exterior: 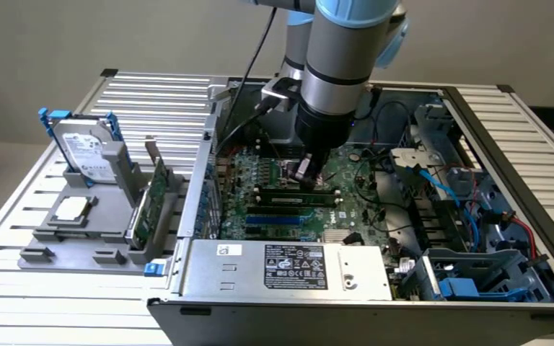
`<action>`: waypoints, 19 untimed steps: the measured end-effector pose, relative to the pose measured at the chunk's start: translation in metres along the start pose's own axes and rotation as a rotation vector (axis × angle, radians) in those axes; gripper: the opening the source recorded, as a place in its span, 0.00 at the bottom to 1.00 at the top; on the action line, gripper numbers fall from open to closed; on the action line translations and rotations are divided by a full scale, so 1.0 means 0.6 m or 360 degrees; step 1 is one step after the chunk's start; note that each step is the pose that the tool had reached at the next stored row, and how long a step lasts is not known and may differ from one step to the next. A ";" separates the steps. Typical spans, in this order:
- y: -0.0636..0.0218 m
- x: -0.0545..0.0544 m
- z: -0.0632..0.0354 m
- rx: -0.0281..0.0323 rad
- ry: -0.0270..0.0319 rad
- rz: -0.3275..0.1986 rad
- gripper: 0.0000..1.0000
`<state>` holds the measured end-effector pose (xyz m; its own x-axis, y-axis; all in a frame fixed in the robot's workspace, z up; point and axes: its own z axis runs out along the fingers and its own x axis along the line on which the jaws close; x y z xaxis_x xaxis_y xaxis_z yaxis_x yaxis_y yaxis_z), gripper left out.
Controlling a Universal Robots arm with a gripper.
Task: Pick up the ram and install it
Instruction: 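Press down the ram until it locks into place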
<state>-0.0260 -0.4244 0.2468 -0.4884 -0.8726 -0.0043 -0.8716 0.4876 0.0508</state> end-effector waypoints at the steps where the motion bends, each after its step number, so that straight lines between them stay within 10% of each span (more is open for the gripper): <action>1: 0.000 0.000 0.001 0.00023 -0.00003 0.0022 0.11; 19: 0.000 0.000 0.002 0.00146 -0.00079 0.0423 0.11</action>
<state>-0.0260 -0.4244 0.2458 -0.7005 -0.7136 0.0031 -0.7129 0.7000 0.0417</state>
